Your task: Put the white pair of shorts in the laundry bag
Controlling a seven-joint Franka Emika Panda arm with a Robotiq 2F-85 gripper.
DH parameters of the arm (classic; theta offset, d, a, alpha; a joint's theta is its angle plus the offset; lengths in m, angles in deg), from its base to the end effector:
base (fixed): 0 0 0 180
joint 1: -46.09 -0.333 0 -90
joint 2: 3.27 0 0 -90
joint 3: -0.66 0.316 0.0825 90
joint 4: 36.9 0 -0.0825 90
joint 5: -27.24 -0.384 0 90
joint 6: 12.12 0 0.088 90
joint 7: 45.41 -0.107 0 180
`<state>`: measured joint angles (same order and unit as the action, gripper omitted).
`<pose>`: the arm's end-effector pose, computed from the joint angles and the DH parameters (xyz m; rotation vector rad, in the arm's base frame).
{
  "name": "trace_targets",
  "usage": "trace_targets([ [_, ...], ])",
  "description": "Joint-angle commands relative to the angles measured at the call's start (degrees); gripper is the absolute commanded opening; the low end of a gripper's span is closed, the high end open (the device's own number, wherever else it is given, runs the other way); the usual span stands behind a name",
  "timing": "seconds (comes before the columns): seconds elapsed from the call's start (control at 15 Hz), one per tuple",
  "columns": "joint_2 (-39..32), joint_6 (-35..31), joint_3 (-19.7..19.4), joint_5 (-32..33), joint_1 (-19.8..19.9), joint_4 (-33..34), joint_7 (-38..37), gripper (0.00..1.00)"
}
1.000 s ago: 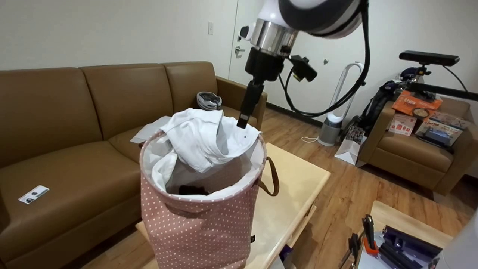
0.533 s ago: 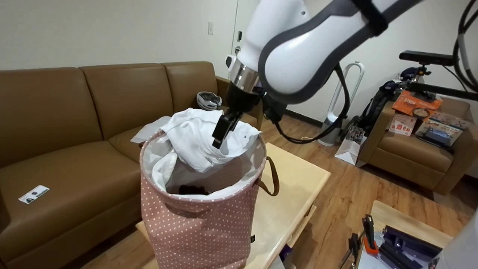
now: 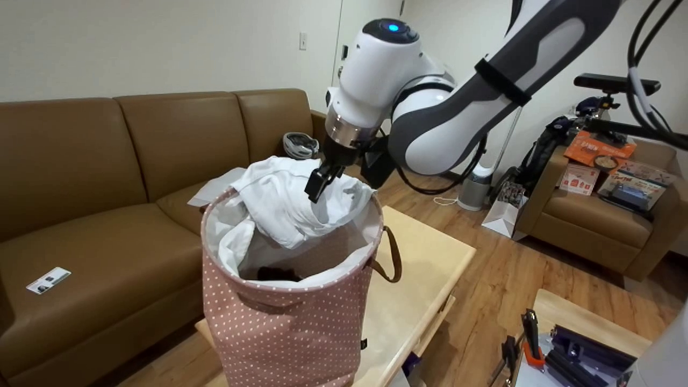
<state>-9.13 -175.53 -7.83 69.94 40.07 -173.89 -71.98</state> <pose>0.5217 0.0140 0.3048 2.8056 0.2507 0.5699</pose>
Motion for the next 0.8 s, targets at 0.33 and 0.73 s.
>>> trace_targets([
  [0.33, -2.73, 9.29, 7.85, -16.77, -1.45, -2.21, 10.86, 1.0],
  [0.73, -4.94, 1.35, 6.52, -8.99, -2.55, -2.6, 6.95, 1.0],
])
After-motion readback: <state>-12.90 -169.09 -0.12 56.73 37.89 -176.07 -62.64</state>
